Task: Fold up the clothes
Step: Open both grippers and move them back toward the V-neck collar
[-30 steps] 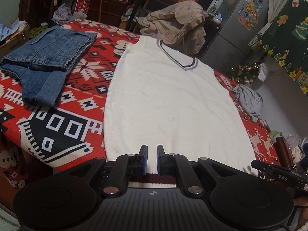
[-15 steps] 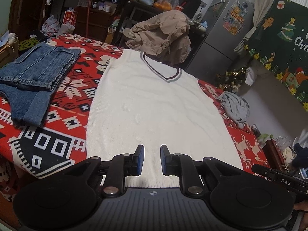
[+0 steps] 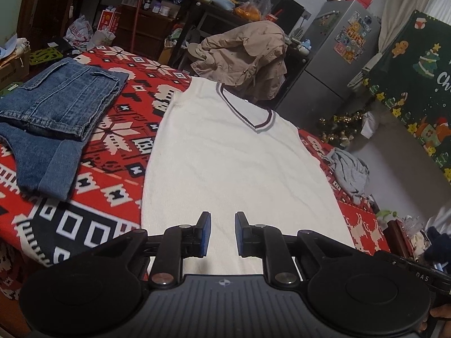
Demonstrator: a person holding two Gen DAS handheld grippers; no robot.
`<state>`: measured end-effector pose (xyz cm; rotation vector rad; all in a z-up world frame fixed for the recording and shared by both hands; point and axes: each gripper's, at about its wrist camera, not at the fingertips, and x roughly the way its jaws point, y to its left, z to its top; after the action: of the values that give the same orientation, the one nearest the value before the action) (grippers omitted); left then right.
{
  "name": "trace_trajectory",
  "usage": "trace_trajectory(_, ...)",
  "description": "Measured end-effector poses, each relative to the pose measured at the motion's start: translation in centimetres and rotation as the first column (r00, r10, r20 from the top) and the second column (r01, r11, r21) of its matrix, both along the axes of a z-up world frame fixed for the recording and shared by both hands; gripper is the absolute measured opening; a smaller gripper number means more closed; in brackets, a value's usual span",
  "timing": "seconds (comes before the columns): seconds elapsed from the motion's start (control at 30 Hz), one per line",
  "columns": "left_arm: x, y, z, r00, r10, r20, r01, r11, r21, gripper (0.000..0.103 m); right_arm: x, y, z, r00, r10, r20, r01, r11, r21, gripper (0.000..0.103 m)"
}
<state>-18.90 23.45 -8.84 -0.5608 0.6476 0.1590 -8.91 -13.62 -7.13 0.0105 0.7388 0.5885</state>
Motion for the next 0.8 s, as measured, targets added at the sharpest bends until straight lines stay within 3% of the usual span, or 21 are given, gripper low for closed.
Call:
trace_trajectory(0.2,3.5,2.2,0.1,0.999,0.041,-0.020,-0.040,0.999,0.037,0.017,2.2,0.4,0.1,1.000,-0.030,0.002,0.030,0.999,-0.018,0.031)
trace_trajectory(0.4,7.7,5.0,-0.4,0.997,0.066,-0.043,-0.063,0.996,0.062,0.024,6.1,1.2,-0.6,0.997,-0.074,-0.035,0.073,0.997,-0.032,0.031)
trace_trajectory(0.8,20.9,7.1,-1.7,0.993,-0.047,-0.111,0.061,0.990,0.130,0.022,18.4,8.0,-2.1,0.999,-0.003,-0.035,-0.001,0.995,-0.099,0.030)
